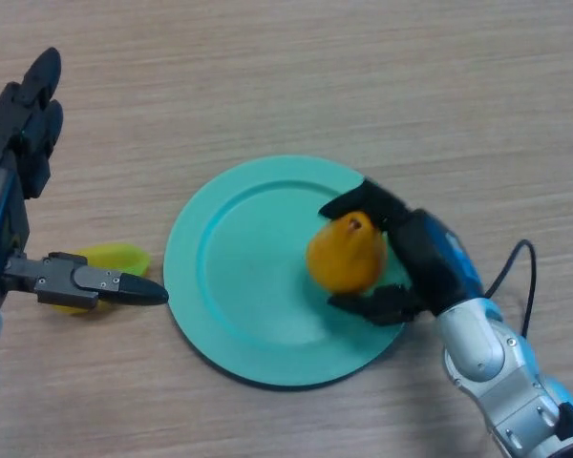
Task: Pick up the yellow pear and place it on the plate
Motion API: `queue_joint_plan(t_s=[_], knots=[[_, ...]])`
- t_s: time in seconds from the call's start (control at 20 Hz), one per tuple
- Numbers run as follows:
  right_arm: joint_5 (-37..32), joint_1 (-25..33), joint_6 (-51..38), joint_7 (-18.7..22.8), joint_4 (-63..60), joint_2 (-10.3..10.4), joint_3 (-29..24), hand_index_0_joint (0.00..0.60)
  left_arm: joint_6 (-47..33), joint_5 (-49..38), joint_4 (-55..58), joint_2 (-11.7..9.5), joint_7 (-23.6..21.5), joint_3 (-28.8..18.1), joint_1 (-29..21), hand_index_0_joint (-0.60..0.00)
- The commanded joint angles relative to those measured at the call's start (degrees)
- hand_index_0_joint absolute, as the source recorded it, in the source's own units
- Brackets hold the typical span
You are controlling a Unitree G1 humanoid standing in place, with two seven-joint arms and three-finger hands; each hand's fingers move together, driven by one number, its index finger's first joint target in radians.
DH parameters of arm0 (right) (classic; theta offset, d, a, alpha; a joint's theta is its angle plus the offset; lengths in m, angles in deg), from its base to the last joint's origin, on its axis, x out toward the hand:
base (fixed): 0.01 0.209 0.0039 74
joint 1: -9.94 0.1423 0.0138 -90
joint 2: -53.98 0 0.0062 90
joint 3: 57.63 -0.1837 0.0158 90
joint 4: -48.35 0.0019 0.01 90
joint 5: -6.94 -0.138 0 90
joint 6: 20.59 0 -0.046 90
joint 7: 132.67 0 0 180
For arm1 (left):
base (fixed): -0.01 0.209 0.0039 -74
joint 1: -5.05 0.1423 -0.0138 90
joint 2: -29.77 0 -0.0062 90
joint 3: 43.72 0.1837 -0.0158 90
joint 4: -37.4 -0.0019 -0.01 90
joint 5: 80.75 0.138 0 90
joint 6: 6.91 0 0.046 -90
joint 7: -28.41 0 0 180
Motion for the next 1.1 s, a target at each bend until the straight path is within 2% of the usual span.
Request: queue_joint_plan(t_s=[0.05,0.1,0.15,0.2,0.25,0.4,0.6,0.75,0.8,1.1], knots=[[0.5,1.1,-4.9,0.9,3.5,-0.3,-0.5,0.400,-5.4,0.0,2.8,-2.7,-0.8,-2.8,-1.6,0.000],[1.0,0.7,-4.6,0.0,4.0,-0.3,-0.8,0.300,-5.9,0.0,2.8,-2.7,-0.7,-2.9,-1.5,0.000],[1.4,0.0,-4.1,-1.9,5.3,-0.3,-1.5,0.150,-6.8,0.0,2.8,-2.7,-0.5,-3.1,-1.4,0.000],[1.1,-0.7,-3.4,-3.3,7.0,-0.3,-2.1,0.050,-7.1,-0.2,3.0,-2.7,-0.3,-3.2,-1.2,0.000],[0.3,-1.1,-2.4,-4.0,8.7,-0.3,-2.5,0.000,-6.9,-0.3,3.3,-2.5,-0.1,-3.0,-0.9,0.000],[-5.2,-2.8,3.1,-5.6,15.9,-0.3,-3.0,0.000,-6.2,-0.7,4.4,-2.4,-0.1,-3.1,-0.8,0.000],[-7.3,-4.1,7.7,-10.0,28.4,-0.3,-8.7,0.000,-7.5,-0.8,5.1,-2.4,1.0,-3.4,-0.4,0.000],[-10.4,-7.9,13.3,-16.2,39.7,-0.3,-13.8,0.000,-6.6,-2.4,6.6,-2.3,2.4,-4.5,0.8,0.000],[-11.0,-8.8,14.1,-16.7,41.6,-0.3,-15.0,0.000,-6.3,-2.9,7.1,-2.3,2.9,-4.8,1.0,0.000],[-22.0,-16.2,25.9,-19.6,57.2,-2.9,-22.3,0.000,-2.0,-6.1,10.1,-2.3,5.4,-6.7,2.5,0.000]])
